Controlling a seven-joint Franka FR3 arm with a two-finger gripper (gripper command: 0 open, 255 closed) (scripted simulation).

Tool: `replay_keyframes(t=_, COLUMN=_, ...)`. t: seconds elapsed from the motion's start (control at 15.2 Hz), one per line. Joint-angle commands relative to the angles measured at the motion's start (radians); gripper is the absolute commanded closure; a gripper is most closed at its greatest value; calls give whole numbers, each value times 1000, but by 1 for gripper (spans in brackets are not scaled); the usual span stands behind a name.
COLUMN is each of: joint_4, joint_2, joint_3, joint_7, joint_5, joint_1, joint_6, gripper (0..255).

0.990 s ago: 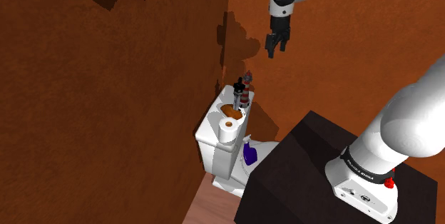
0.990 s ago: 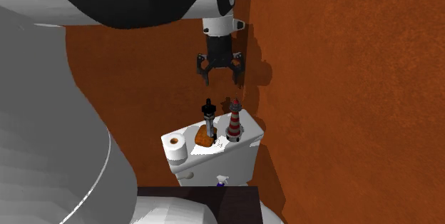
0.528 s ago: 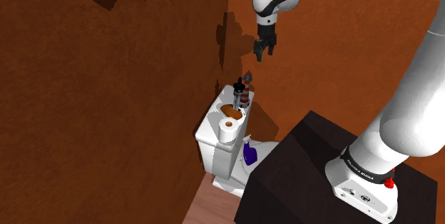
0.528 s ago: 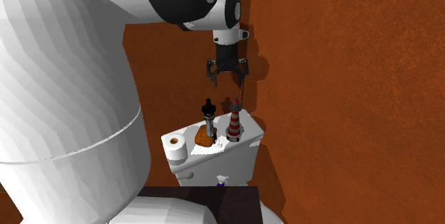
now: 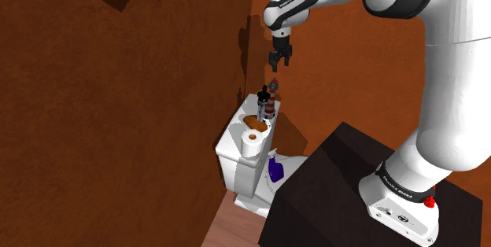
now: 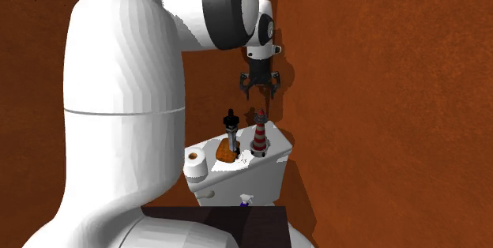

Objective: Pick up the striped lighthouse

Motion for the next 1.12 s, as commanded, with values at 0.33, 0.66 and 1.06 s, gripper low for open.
replay_keyframes(t=0.33, joint_4=166, joint_2=166, joint_3=12, joint_7=-9, joint_5=22, joint_1=-25, joint_6=-7, gripper=0)
replay_keyframes(t=0.66, joint_4=159, joint_2=200, joint_3=15, joint_7=-8, joint_5=27, joint_1=-28, joint_6=34, gripper=0)
replay_keyframes(t=1.06, joint_4=158, joint_2=199, joint_3=15, joint_7=-8, joint_5=27, joint_1=-27, joint_6=34, gripper=255)
